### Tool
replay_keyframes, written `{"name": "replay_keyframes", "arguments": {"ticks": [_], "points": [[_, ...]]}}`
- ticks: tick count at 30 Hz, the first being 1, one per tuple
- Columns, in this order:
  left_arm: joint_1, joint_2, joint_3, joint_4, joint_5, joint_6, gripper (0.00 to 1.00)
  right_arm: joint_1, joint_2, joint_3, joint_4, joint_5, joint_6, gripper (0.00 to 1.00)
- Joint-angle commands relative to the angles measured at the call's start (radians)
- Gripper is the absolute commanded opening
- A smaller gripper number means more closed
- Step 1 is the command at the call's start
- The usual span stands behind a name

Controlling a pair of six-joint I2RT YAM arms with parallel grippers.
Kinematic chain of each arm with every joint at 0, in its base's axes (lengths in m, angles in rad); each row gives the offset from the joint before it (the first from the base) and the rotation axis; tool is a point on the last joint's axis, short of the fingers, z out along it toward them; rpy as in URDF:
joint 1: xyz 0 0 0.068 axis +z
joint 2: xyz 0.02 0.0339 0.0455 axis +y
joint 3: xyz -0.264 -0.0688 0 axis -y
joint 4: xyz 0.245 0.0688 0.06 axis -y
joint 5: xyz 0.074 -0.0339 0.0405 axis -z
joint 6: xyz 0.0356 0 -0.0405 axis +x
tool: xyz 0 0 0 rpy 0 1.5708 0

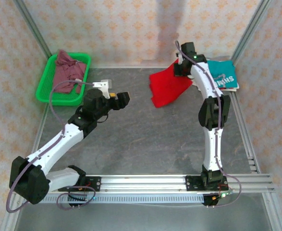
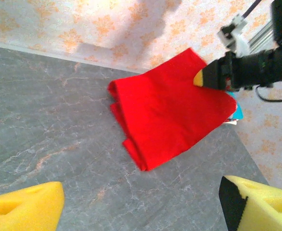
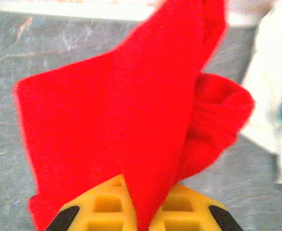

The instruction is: Fold and stack the t-shirts

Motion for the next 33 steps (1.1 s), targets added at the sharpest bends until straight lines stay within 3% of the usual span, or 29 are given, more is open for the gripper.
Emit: {"name": "replay_keyframes", "arguments": {"ticks": [1,6,13,22,33], "points": [[0.003,0.004,-0.001,-0.028,0.029,0.037,0.86,-0.011,0.061,0.143,-0.169,0.107,-0.207,0.0],[-0.003,0.009,-0.016,-0.031,0.052,0.028,0.86,-0.074,0.099,0.303,-0.173,0.142,-0.301,0.0],[-0.006,0.015,-0.041,-0.066,0.028,0.034,0.87,-0.152,0.066,0.322,-0.06,0.159,-0.382,0.0],[-0.005,0.062,-0.035,-0.077,0.029,0.031,0.87,-0.214,0.074,0.359,0.086,0.205,-0.371,0.0],[-0.013,0.137,0.011,-0.07,0.037,0.03,0.87,-0.318,0.099,0.367,0.188,0.205,-0.216,0.0]]}}
